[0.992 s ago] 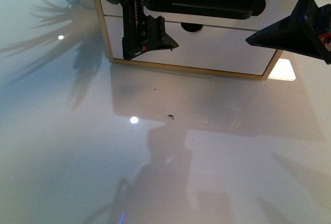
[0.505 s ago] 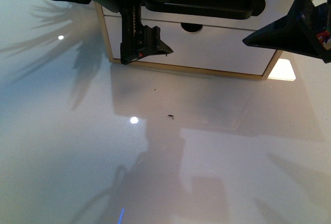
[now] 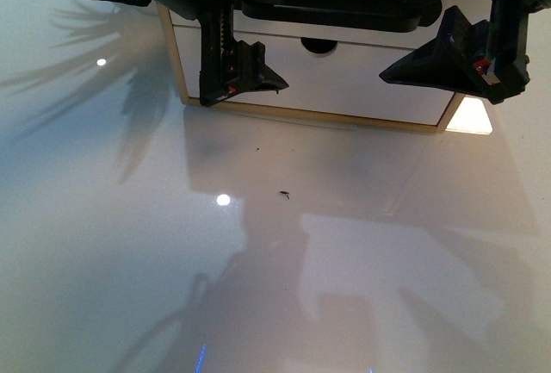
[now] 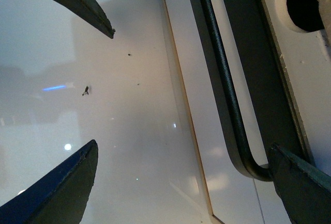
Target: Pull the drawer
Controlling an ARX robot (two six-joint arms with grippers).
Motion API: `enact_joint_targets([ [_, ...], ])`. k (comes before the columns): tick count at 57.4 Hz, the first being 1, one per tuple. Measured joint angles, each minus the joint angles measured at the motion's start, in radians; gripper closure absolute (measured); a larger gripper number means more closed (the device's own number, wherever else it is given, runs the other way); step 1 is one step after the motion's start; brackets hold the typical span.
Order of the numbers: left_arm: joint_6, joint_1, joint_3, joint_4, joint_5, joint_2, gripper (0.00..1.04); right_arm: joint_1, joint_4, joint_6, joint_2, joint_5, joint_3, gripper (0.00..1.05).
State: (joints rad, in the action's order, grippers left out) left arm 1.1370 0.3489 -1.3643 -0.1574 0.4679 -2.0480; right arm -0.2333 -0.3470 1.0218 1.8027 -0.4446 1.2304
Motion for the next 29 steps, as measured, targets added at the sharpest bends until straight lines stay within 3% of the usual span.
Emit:
enact_joint_targets([
  [29, 0.0, -0.002, 0.0, 0.0, 0.003, -0.002, 0.07, -0.009, 0.014, -0.008, 0.079, -0.014, 0.048, 0.09],
])
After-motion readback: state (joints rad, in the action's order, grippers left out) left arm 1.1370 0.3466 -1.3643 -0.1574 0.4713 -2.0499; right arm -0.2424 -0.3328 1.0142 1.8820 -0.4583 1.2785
